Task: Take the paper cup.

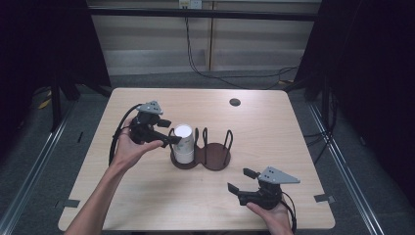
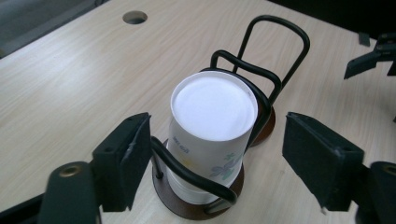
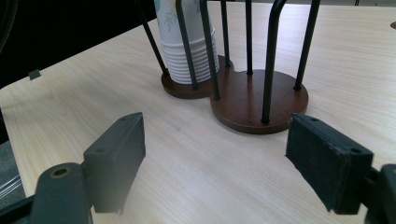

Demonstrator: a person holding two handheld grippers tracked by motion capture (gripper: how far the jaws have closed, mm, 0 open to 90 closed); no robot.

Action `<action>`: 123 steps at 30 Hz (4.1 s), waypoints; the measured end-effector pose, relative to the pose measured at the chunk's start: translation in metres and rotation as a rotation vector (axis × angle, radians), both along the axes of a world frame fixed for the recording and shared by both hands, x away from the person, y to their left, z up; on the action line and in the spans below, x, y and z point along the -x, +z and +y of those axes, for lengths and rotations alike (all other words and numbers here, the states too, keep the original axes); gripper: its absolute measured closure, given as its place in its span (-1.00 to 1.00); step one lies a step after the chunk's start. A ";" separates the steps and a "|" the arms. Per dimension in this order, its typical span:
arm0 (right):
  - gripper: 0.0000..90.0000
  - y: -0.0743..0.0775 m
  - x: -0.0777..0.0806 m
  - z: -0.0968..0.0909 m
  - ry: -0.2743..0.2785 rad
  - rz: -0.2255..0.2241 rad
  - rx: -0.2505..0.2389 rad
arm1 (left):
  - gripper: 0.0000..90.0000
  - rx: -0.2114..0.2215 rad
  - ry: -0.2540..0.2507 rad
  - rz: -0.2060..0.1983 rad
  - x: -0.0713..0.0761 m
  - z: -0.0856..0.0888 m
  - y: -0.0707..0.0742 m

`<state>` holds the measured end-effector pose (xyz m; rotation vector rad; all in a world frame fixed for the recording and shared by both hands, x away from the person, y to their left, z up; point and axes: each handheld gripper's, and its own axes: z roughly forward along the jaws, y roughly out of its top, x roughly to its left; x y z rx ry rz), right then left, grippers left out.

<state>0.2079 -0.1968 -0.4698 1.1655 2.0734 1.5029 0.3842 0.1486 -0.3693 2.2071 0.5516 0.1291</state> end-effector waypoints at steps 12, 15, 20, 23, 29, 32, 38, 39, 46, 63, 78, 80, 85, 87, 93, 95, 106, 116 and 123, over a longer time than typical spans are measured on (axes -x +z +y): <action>-0.57 -0.001 0.000 0.001 0.003 0.010 0.010 | -0.40 -0.176 -0.042 -0.005 -0.010 -0.028 -0.001; -0.57 -0.002 0.000 0.002 0.012 0.016 0.020 | -0.40 -0.176 -0.047 0.009 -0.014 -0.029 -0.004; -0.58 -0.002 -0.001 0.003 0.016 0.016 0.026 | -0.40 -0.192 -0.050 0.021 -0.016 -0.032 -0.005; -0.58 -0.002 -0.001 0.003 0.014 0.018 0.025 | -0.40 -0.201 -0.041 0.026 -0.016 -0.035 -0.005; -0.58 -0.004 -0.001 0.004 0.020 0.029 0.032 | -0.29 -0.239 -0.062 0.026 -0.018 -0.042 -0.004; -0.57 -0.004 -0.001 0.004 0.023 0.029 0.033 | -0.29 -0.257 -0.070 0.022 -0.018 -0.044 -0.004; -0.58 -0.005 -0.002 0.005 0.028 0.035 0.028 | -0.32 -0.339 -0.073 0.037 -0.017 -0.053 -0.004; -0.58 -0.005 -0.002 0.005 0.027 0.035 0.029 | -0.33 -0.368 -0.076 0.035 -0.017 -0.057 -0.005; -0.58 -0.005 -0.001 0.006 0.034 0.033 0.036 | -0.28 -0.383 -0.080 0.051 -0.019 -0.060 -0.003; -0.58 -0.006 -0.002 0.007 0.030 0.037 0.042 | -0.23 -0.395 -0.079 0.072 -0.021 -0.061 0.006; -0.58 -0.007 -0.002 0.009 0.028 0.041 0.054 | -0.21 -0.388 -0.069 0.074 -0.020 -0.057 0.013; -0.58 -0.007 -0.003 0.009 0.028 0.041 0.052 | -0.21 -0.373 -0.062 0.075 -0.020 -0.056 0.014; -0.58 -0.007 -0.003 0.009 0.028 0.042 0.051 | -0.20 -0.372 -0.063 0.069 -0.019 -0.056 0.019; -0.58 -0.007 -0.002 0.009 0.028 0.041 0.051 | -0.20 -0.365 -0.069 0.069 -0.018 -0.056 0.021; -0.58 -0.008 -0.004 0.009 0.026 0.055 0.058 | -0.19 -0.360 -0.066 0.053 -0.017 -0.054 0.027; -0.58 -0.008 -0.004 0.009 0.023 0.051 0.061 | -0.19 -0.367 -0.073 0.049 -0.017 -0.054 0.029; -0.57 -0.007 -0.003 0.009 0.017 0.044 0.062 | -0.18 -0.342 -0.053 0.051 -0.013 -0.051 0.036; -0.56 -0.006 -0.003 0.008 0.000 0.038 0.056 | -0.18 -0.317 -0.050 0.054 -0.011 -0.044 0.042; -0.54 -0.005 -0.003 0.005 -0.021 0.024 0.049 | -0.18 -0.278 -0.031 0.062 -0.012 -0.035 0.047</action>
